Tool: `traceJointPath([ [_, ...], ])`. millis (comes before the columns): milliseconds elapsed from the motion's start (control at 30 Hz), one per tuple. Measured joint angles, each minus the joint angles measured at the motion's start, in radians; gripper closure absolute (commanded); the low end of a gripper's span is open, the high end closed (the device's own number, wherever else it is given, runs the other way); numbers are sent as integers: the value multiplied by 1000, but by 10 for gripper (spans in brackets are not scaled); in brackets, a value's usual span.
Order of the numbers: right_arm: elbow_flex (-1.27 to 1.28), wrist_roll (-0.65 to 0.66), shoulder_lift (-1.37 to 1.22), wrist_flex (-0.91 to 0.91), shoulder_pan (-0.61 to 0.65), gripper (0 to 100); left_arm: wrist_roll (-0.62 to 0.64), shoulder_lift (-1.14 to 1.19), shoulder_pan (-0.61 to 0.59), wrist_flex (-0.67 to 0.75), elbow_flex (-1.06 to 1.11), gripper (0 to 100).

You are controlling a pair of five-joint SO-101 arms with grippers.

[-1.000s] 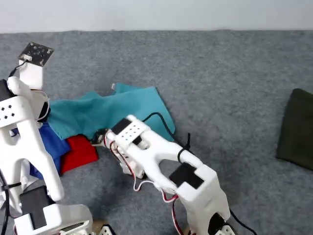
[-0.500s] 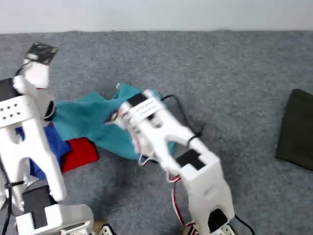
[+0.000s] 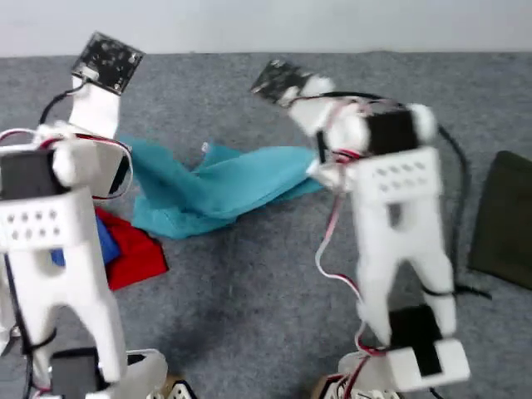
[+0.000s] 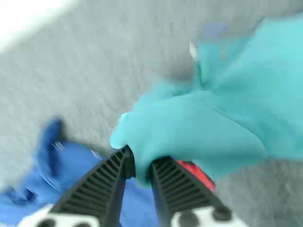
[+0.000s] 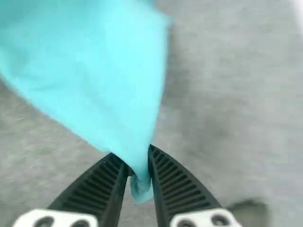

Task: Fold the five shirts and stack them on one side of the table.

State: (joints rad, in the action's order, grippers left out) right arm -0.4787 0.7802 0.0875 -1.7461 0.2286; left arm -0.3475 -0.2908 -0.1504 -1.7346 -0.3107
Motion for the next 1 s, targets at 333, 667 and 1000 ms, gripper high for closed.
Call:
traceJointPath([
  [333,-144,14,216,247,-155,987,-5,-54,31,68,-433,985],
  [667,-256,129,410,299,-160,987,-195,-72,31,146,-706,985],
  [1000,-261,203,605,285,-322,987,-210,-95,68,-2,-872,985],
])
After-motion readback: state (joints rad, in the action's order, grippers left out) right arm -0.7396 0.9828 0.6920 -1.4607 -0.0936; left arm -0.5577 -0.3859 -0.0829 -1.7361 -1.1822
